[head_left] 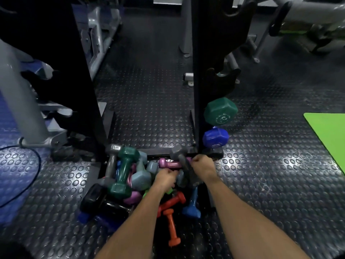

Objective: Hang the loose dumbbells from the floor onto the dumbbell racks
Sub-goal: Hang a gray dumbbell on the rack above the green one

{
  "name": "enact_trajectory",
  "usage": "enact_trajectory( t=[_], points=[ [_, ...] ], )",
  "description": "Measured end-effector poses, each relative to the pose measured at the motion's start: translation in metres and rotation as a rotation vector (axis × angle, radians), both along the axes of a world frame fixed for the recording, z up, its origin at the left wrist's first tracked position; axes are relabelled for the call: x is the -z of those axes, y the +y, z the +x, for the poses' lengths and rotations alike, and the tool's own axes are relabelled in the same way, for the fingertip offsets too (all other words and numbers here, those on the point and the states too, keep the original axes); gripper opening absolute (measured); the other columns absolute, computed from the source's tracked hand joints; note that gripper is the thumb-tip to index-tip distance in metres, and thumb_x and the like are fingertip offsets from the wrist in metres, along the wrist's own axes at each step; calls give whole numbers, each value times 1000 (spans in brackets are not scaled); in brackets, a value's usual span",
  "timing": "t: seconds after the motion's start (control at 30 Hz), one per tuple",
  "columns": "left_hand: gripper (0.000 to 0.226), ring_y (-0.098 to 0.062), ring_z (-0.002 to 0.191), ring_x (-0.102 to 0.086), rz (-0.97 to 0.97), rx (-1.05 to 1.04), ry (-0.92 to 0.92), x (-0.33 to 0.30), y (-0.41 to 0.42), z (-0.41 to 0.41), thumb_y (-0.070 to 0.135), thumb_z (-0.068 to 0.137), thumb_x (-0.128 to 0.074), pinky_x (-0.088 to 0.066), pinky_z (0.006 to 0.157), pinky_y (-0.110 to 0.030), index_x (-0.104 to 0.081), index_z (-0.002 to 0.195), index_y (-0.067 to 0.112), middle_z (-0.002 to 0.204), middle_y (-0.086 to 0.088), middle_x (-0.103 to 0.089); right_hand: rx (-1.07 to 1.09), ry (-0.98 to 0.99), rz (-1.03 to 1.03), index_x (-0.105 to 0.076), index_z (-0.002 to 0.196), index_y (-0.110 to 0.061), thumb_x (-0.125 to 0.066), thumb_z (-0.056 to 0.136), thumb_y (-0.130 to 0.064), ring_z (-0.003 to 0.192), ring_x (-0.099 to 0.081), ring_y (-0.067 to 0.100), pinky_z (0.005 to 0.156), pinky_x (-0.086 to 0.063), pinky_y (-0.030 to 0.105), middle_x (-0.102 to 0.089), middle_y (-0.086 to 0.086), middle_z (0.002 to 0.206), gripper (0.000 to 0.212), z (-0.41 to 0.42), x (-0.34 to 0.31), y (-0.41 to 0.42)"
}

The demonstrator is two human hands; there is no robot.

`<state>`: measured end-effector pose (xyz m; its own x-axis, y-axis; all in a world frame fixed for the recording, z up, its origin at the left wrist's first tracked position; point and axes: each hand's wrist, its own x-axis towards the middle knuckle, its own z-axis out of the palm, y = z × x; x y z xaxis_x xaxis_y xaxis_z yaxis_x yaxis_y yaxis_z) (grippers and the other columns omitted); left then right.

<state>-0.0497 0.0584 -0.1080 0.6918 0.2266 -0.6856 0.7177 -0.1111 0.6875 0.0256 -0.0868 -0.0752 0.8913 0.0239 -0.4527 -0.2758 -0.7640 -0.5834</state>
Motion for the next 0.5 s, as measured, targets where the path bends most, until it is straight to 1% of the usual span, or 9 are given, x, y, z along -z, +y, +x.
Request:
enact_trajectory(
  t=[0.07,0.13,0.17,0.2,0.27,0.33,0.4,0.47,0.5],
  points=[
    [29,-14,45,-45,-27,-16,18,5,-2,-3,38,85,-66,-32,43,-19,-66,93,10,65,-3,-55,-79,-37,-21,-76,90,-7,-61,95,-39,85,-70,28,71,-52,27,-72,12,87,36,5,1,14],
    [35,-13,46,-45,-48,4,25,8,-5,-3,48,78,-66,-32,44,-19,-65,89,14,65,-1,-56,-126,-34,-53,-74,86,-6,-60,94,-39,82,-68,27,64,-45,25,-68,9,79,36,12,5,25],
    [36,-14,50,-48,-51,27,23,9,-8,-2,50,83,-67,-33,45,-19,-66,92,15,68,-1,-58,-136,-22,-69,-73,88,-7,-60,94,-38,82,-68,26,64,-41,24,-67,8,79,34,16,7,29],
    [35,-14,54,-50,-54,53,21,10,-9,0,49,90,-67,-35,46,-20,-66,97,14,72,-2,-60,-153,-19,-82,-73,94,-6,-59,95,-35,84,-68,27,67,-40,24,-68,10,84,32,20,12,33],
    [31,-14,60,-55,-69,87,32,12,-14,7,44,97,-65,-38,51,-23,-64,100,13,80,-3,-64,-185,-13,-124,-71,106,-3,-58,94,-30,97,-70,30,72,-45,26,-73,15,101,32,28,20,40],
    [26,-16,70,-60,-105,92,32,11,-21,16,40,98,-65,-42,58,-25,-66,99,14,92,-8,-71,-197,11,-184,-68,114,-2,-61,91,-28,106,-69,32,80,-50,30,-72,16,111,36,34,26,45],
    [30,-19,85,-63,-123,84,25,9,-26,23,36,98,-66,-45,63,-28,-70,111,10,110,-12,-74,-213,28,-254,-63,124,-2,-70,88,-31,112,-67,32,86,-52,31,-69,16,120,47,36,31,50],
    [34,-20,91,-64,-125,74,11,10,-30,26,36,96,-69,-49,68,-31,-71,117,10,115,-14,-74,-224,20,-311,-60,130,-2,-76,86,-35,117,-65,32,92,-52,33,-66,17,127,57,38,37,51],
    [36,-21,93,-66,-121,65,10,13,-32,26,37,95,-70,-51,74,-34,-71,118,9,118,-14,-75,-225,26,-329,-60,130,-2,-76,86,-36,118,-65,32,94,-52,33,-66,17,128,57,40,41,51]
  ],
)
